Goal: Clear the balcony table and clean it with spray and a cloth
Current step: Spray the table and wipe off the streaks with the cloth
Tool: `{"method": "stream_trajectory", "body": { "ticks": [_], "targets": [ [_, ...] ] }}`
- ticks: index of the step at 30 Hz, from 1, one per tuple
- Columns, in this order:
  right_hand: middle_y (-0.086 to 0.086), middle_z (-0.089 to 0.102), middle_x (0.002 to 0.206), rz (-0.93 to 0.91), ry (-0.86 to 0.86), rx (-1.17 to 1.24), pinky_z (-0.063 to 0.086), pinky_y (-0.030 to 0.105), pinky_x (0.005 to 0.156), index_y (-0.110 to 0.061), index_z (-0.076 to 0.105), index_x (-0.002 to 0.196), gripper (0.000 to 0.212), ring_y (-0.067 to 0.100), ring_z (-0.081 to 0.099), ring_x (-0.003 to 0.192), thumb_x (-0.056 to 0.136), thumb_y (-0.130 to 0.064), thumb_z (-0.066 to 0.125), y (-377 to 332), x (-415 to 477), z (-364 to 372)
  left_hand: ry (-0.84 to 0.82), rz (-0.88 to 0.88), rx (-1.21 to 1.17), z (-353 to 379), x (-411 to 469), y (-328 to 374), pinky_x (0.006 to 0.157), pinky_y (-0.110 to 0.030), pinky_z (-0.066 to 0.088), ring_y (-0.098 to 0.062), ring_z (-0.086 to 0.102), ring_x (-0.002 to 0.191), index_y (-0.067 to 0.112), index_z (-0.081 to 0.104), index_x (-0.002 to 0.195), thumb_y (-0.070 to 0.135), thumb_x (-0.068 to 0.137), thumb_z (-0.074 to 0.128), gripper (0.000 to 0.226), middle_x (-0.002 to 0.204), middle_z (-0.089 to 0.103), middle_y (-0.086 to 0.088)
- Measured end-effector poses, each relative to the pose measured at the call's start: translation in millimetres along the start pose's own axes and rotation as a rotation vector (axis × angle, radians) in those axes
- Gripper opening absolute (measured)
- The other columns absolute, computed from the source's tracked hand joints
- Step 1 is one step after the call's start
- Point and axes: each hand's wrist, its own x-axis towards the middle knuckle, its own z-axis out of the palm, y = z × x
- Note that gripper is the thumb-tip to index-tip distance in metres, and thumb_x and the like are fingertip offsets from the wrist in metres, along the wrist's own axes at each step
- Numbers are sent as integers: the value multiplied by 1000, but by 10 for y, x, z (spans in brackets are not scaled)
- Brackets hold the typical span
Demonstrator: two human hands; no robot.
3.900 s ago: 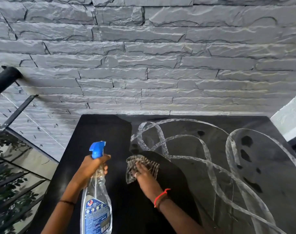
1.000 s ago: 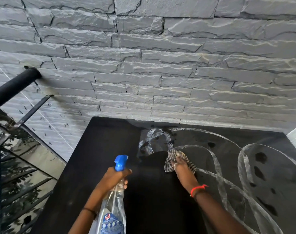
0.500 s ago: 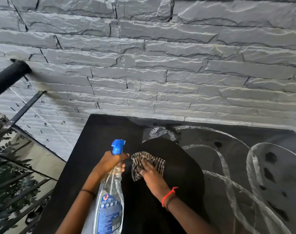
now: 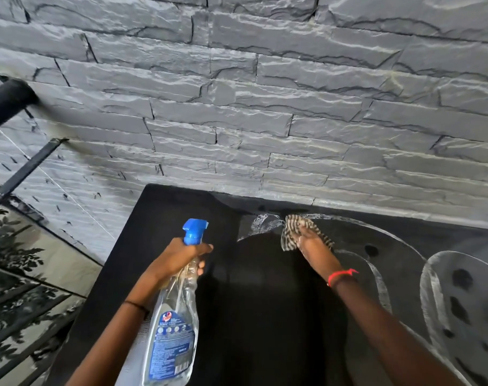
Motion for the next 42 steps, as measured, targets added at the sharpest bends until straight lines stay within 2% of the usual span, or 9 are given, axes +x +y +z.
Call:
{"method": "stream_trajectory", "body": {
  "ticks": [4,10,15,18,23,26,30,37,42],
  "targets": [
    [18,30,150,18,73,154,7,29,119,-9,43,139,60,28,24,140,83,11,38,-473,561,43,23,-16,-2,-87,59,-10,53,-27,50,-17,56,46,3,57,80,17,86,66,18,56,58,-9],
    [24,24,150,-261,6,173,-7,33,111,4,48,131,51,35,18,142,81,16,41,-1479,254,224,61,-3,-18,-136,210,41,53,-29,47,-18,54,47,6,55,75,17,85,67,19,52,56,-8],
    [6,49,139,-353,0,216,22,20,110,-21,61,123,71,20,47,128,57,5,74,-1256,-444,487,37,0,-37,-149,310,87,51,-28,48,-17,55,46,5,55,79,17,85,67,18,52,57,-6],
    [4,33,149,-240,-39,165,-3,16,113,-21,49,135,70,21,29,138,71,10,51,-634,-516,488,26,3,-47,-170,334,77,49,-27,49,-17,56,46,4,55,82,18,86,67,18,53,58,-7],
    [14,32,149,-96,-29,9,14,34,118,-16,38,141,67,28,32,138,80,10,46,-20,84,138,17,4,-50,-198,332,45,51,-28,48,-17,55,47,4,55,84,19,86,66,18,54,58,-7],
    [20,37,145,-89,-25,-5,19,39,117,-6,45,137,62,31,35,136,78,14,48,-218,551,21,23,-8,-69,-215,328,26,51,-28,48,-18,55,48,5,55,84,18,86,66,18,55,57,-7],
    [14,19,154,-232,-23,49,3,27,119,-3,41,138,56,24,16,144,84,9,40,-885,994,30,31,-11,-61,-259,343,21,52,-28,48,-17,56,48,4,56,82,20,87,66,19,55,58,-8],
    [21,42,138,-276,-167,49,34,43,106,1,57,116,35,35,35,131,90,8,35,-1925,1664,-21,92,-29,-71,-326,399,8,50,-28,46,-19,53,46,6,55,76,19,85,68,20,55,56,-12],
    [21,41,137,-221,-130,-1,40,44,101,-5,47,131,45,33,30,132,91,6,30,-2039,1807,41,93,-32,-74,-312,403,-9,46,-26,45,-18,52,43,7,55,74,17,86,67,19,54,56,-13]
  ]
}}
